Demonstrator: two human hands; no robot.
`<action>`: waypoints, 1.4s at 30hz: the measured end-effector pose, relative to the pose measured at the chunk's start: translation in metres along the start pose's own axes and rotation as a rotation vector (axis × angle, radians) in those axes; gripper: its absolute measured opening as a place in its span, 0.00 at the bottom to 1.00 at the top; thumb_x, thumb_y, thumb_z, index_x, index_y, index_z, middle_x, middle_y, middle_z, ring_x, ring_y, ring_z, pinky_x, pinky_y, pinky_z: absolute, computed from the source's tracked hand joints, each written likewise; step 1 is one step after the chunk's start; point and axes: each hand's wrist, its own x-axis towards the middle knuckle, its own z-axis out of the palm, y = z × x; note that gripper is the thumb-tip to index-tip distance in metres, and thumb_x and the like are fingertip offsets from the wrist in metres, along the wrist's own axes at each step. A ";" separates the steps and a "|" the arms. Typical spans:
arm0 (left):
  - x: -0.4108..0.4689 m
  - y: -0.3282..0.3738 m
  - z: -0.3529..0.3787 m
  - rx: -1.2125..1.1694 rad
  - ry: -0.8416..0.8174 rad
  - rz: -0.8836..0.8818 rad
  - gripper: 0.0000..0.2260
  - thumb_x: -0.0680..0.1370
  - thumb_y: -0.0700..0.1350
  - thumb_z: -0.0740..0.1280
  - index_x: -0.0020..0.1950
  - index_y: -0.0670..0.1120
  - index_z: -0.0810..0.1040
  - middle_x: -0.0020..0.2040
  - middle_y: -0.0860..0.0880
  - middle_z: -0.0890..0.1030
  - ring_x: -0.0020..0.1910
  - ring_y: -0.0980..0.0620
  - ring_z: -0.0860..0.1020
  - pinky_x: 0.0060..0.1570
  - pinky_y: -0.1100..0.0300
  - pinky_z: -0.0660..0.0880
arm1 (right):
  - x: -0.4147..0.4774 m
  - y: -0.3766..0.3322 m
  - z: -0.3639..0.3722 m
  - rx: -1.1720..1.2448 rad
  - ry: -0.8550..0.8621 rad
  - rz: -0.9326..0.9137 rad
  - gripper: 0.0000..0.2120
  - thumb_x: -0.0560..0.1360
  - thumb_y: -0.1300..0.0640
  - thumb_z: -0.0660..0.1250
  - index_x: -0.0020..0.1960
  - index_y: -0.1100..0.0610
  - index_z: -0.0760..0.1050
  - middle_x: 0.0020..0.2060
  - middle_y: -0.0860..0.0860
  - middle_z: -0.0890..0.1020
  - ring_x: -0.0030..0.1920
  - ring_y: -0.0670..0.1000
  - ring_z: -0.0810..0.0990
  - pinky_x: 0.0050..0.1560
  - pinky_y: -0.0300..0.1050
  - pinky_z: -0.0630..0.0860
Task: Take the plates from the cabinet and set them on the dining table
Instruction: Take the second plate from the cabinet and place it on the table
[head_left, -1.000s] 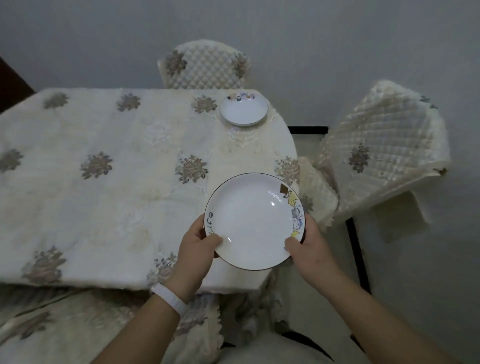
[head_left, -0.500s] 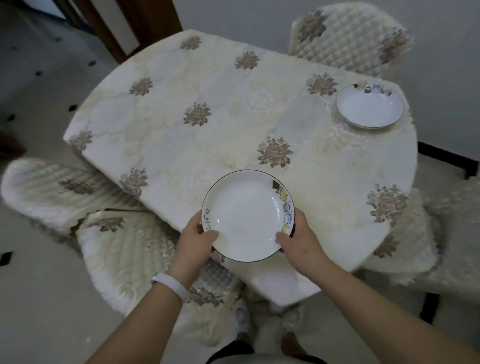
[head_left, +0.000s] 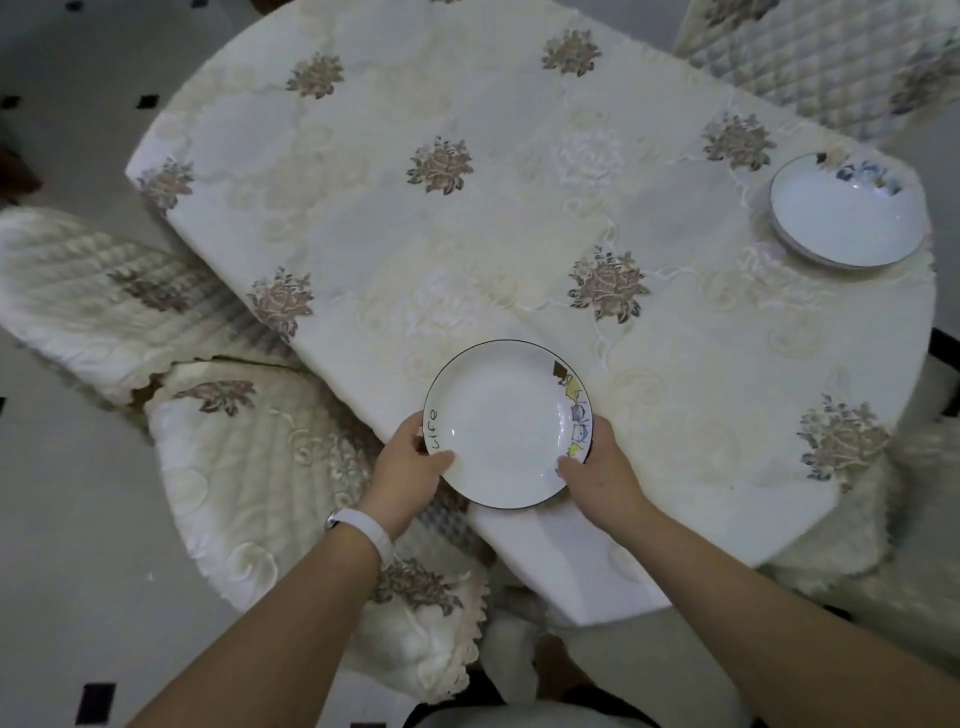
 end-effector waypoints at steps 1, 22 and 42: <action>0.003 -0.001 0.002 0.016 0.002 0.003 0.21 0.74 0.33 0.68 0.64 0.50 0.75 0.56 0.49 0.82 0.54 0.50 0.80 0.55 0.54 0.77 | 0.002 0.001 0.000 -0.006 0.004 0.003 0.26 0.73 0.63 0.63 0.69 0.50 0.63 0.51 0.41 0.76 0.53 0.49 0.76 0.47 0.41 0.69; -0.017 0.017 0.004 0.033 -0.034 -0.071 0.16 0.78 0.45 0.67 0.66 0.48 0.71 0.56 0.47 0.79 0.51 0.47 0.81 0.53 0.44 0.79 | -0.001 -0.004 -0.043 -0.395 0.030 -0.082 0.16 0.75 0.56 0.63 0.62 0.55 0.68 0.51 0.52 0.74 0.50 0.55 0.76 0.42 0.45 0.68; -0.177 0.045 -0.090 0.756 0.466 0.474 0.24 0.79 0.57 0.63 0.73 0.51 0.66 0.70 0.53 0.70 0.69 0.54 0.66 0.70 0.54 0.64 | -0.080 -0.151 -0.006 -0.863 -0.077 -1.004 0.19 0.77 0.51 0.63 0.66 0.55 0.74 0.67 0.52 0.75 0.65 0.56 0.71 0.64 0.53 0.69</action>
